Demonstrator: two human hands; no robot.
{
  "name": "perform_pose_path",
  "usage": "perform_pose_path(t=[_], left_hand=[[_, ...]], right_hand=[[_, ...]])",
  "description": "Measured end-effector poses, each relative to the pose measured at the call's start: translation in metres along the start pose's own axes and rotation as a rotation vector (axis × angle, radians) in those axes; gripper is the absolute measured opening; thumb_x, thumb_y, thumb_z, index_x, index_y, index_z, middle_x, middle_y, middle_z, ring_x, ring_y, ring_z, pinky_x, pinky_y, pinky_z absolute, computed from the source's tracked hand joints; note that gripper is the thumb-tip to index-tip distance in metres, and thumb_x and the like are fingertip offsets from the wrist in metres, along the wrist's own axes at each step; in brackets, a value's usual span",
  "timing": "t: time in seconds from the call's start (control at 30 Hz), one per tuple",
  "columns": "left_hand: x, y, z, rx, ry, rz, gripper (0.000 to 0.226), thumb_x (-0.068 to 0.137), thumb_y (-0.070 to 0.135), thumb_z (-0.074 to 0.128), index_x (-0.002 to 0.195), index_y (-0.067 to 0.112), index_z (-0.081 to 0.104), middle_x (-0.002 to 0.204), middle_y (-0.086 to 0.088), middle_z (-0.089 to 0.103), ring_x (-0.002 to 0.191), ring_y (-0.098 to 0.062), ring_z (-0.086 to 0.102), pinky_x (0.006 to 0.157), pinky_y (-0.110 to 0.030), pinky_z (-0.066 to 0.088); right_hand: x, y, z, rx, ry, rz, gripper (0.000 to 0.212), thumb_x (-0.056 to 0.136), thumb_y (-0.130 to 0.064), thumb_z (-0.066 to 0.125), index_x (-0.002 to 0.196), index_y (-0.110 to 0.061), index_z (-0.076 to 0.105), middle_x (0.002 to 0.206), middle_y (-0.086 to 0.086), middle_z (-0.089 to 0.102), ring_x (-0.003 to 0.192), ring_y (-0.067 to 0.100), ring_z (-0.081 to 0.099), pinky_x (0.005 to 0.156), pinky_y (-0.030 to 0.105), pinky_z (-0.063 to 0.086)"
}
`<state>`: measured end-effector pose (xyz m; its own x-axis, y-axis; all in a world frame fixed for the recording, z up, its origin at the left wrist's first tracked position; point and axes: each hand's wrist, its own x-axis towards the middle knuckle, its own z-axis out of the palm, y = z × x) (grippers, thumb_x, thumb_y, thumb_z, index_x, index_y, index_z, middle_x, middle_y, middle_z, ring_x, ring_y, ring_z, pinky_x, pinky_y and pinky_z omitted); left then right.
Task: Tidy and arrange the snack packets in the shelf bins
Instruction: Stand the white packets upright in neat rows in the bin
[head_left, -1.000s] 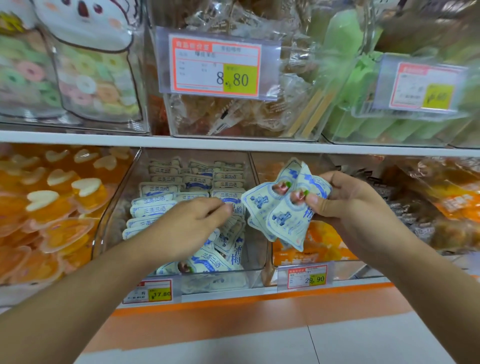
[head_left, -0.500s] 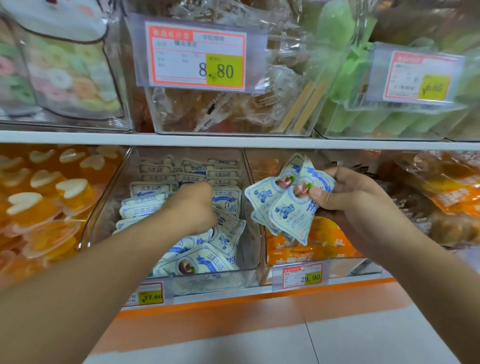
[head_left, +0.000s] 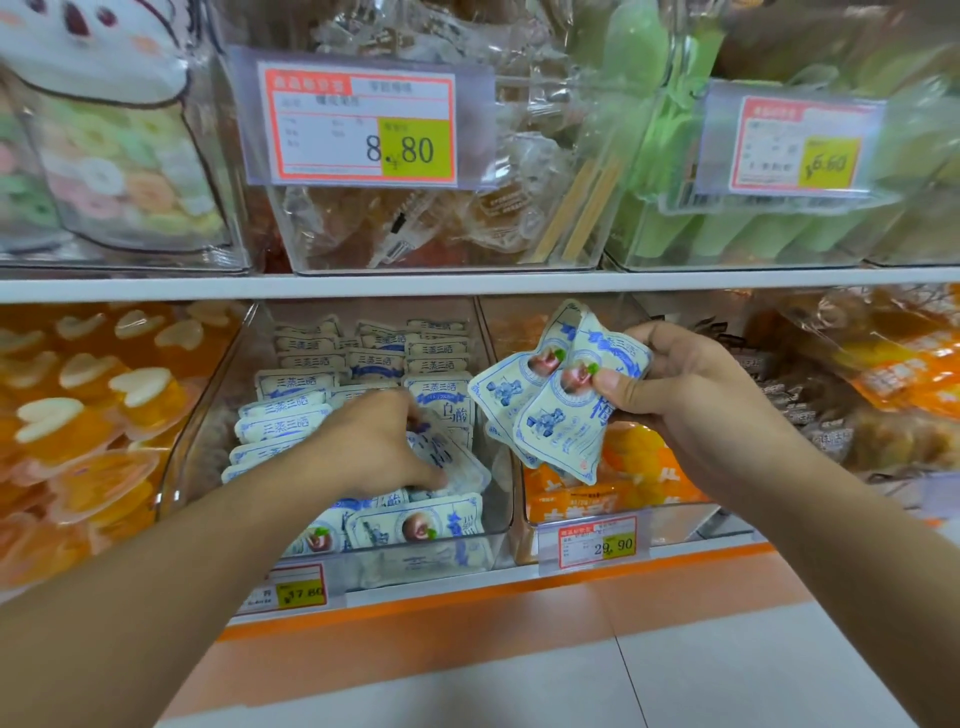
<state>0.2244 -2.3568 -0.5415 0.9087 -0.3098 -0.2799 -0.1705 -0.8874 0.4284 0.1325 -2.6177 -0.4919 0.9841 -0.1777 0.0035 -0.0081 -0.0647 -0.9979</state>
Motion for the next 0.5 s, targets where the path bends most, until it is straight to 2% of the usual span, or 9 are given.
perform_pose_path(t=[0.1,0.2,0.27,0.37,0.43,0.5], left_hand=[[-0.001,-0.008,0.000,-0.059,-0.075,0.143,0.049,0.069,0.056,0.083,0.113,0.046,0.065,0.128,0.015,0.061,0.119,-0.011,0.060,0.103,-0.041,0.051],[-0.002,-0.014,-0.001,-0.020,-0.054,0.216,0.033,0.078,0.059,0.072,0.110,0.056,0.062,0.122,0.025,0.064,0.117,-0.005,0.061,0.108,-0.044,0.045],[-0.004,-0.011,-0.003,-0.016,-0.013,0.256,0.029,0.084,0.048,0.074,0.112,0.050,0.065,0.115,0.024,0.067,0.113,-0.003,0.061,0.109,-0.042,0.045],[-0.010,-0.005,-0.010,-0.119,0.020,0.340,0.017,0.093,0.029,0.075,0.108,0.036,0.075,0.109,0.023,0.072,0.105,0.007,0.064,0.103,-0.029,0.051],[-0.017,-0.004,-0.012,-0.184,-0.027,0.382,0.011,0.095,0.027,0.072,0.103,0.033,0.078,0.104,0.022,0.076,0.101,0.009,0.067,0.100,-0.028,0.053],[-0.023,-0.008,-0.012,-0.179,-0.094,0.402,0.013,0.096,0.036,0.069,0.106,0.038,0.077,0.108,0.026,0.075,0.105,0.010,0.066,0.102,-0.030,0.052]], right_hand=[[0.000,-0.001,0.001,-0.002,0.002,0.001,0.026,0.090,0.005,0.071,0.112,0.000,0.059,0.090,0.013,0.078,0.084,0.025,0.076,0.075,0.040,0.057],[-0.001,-0.001,0.003,-0.004,-0.005,0.003,0.025,0.090,0.004,0.071,0.113,0.000,0.059,0.092,0.015,0.078,0.086,0.027,0.076,0.075,0.040,0.058],[-0.001,-0.002,0.004,-0.003,-0.009,0.001,0.025,0.090,0.005,0.070,0.113,0.000,0.060,0.091,0.013,0.078,0.085,0.025,0.076,0.072,0.036,0.057],[-0.001,-0.003,0.004,-0.024,-0.018,-0.008,0.025,0.090,0.003,0.072,0.111,-0.002,0.060,0.089,0.010,0.079,0.085,0.027,0.075,0.074,0.038,0.056],[-0.002,-0.004,0.004,-0.044,-0.034,-0.027,0.030,0.086,0.001,0.077,0.110,-0.004,0.061,0.091,0.011,0.078,0.085,0.026,0.073,0.067,0.034,0.056],[-0.003,-0.005,0.006,-0.084,-0.053,-0.052,0.040,0.076,-0.007,0.083,0.109,-0.006,0.062,0.095,0.014,0.077,0.081,0.021,0.072,0.061,0.027,0.055]])
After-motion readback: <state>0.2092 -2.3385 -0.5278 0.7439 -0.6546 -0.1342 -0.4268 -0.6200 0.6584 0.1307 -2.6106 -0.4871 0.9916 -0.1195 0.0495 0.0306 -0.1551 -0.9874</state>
